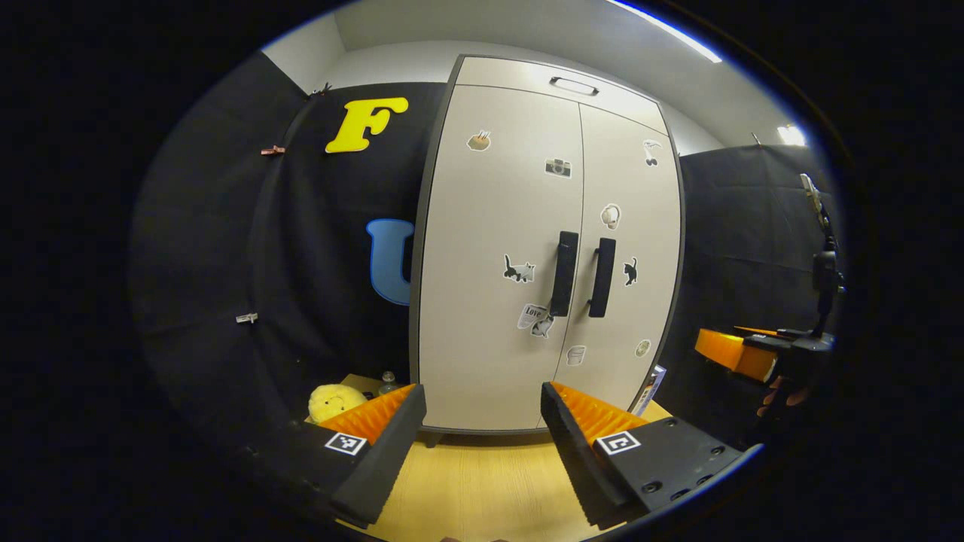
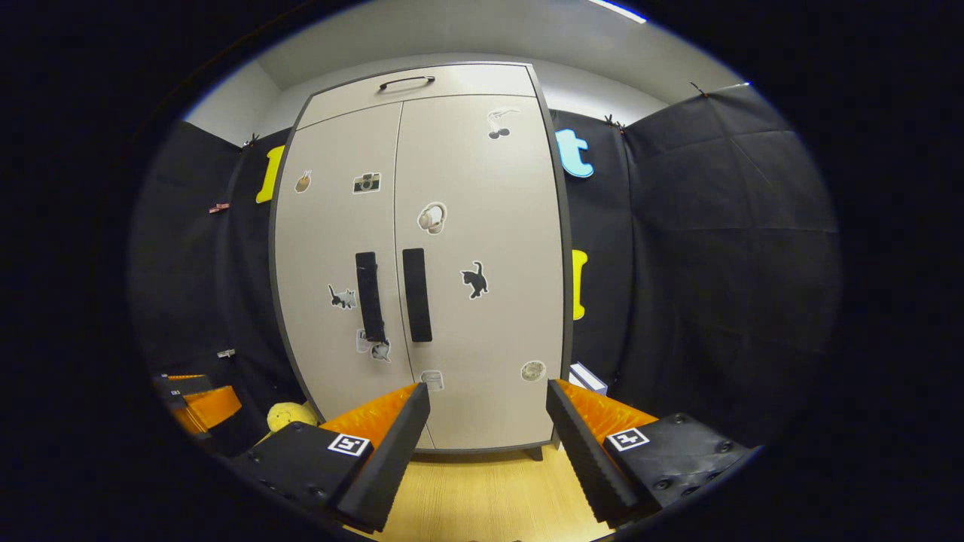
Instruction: Open the right door of the double-door shoe cabinet with the right hand, and open the left door with the left hand.
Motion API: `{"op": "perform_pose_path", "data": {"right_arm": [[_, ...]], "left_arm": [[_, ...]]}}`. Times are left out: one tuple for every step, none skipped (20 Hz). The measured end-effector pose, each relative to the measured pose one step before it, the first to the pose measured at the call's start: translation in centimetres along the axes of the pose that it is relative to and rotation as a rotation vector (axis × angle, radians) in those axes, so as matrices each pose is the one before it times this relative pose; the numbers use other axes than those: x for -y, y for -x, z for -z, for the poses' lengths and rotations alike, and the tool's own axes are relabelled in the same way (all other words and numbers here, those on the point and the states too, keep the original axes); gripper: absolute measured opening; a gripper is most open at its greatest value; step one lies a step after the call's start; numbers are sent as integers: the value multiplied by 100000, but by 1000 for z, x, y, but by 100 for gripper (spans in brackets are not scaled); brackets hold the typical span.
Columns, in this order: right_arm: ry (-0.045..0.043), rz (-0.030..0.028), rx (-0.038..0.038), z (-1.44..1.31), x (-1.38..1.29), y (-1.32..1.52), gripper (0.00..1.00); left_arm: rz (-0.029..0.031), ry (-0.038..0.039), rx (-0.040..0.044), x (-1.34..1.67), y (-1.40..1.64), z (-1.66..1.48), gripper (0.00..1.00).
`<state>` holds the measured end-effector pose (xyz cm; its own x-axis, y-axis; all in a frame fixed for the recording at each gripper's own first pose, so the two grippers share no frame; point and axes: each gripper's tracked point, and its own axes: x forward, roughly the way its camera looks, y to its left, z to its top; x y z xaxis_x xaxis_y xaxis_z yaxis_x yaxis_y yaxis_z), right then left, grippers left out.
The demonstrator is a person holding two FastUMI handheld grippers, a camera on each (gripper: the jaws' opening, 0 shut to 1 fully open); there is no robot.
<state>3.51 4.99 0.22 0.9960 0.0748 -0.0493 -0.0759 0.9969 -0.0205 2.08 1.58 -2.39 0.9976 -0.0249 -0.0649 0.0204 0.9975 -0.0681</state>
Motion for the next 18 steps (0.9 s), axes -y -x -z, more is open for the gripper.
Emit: {"op": "perform_pose_path", "data": {"right_arm": [[-435,-1387,354,-628,-436,-821,98],[-282,-2186,35,-510,-516,-659,98],[-170,-2805,-806,-451,-608,-770,98],[261,-1503,-858,-410,-247,-792,98],[484,-586,125,-723,-134,-704,98],[291,-629,1308,-845,-296,-809,98],[602,-563,1980,-981,-399,-744,98],[1031,-336,1843,-861,-379,-848,98],[1228,-235,1667,-728,-467,-839,98],[1011,-326,1145,-571,-465,-826,98],[1050,-454,1567,-427,-574,-660,98],[929,-604,1236,-355,-620,-759,98],[1005,-1109,568,-135,-737,-774,98],[1215,-894,98,35,-560,-778,98],[1224,-185,108,12,-383,-806,98],[541,-126,-220,148,-316,-779,98],[-207,-41,-632,327,-423,-795,97],[-870,74,-715,295,-262,-654,97]], "left_arm": [[-399,-348,-232,17,-78,31,95],[-148,-238,-411,4,-117,177,95],[-312,-175,-618,25,-92,102,95],[-585,-214,-793,-87,-150,109,95],[5,-192,152,28,-119,-112,95],[147,-374,562,96,-103,-203,95],[84,-499,643,-17,-20,-243,95],[-200,-420,554,-119,-21,-84,95],[-292,-199,440,-150,19,-171,95],[-289,26,359,-88,89,49,95],[-412,137,119,-227,132,50,95],[-626,492,-333,-253,120,263,95],[-699,891,-491,-341,156,196,95],[-816,1037,-285,-358,120,273,95],[-1037,869,-420,-466,157,245,95],[-1328,567,-725,-514,77,323,95],[-1470,350,-741,-575,92,312,95],[-1334,337,-701,-499,109,286,95]]}}
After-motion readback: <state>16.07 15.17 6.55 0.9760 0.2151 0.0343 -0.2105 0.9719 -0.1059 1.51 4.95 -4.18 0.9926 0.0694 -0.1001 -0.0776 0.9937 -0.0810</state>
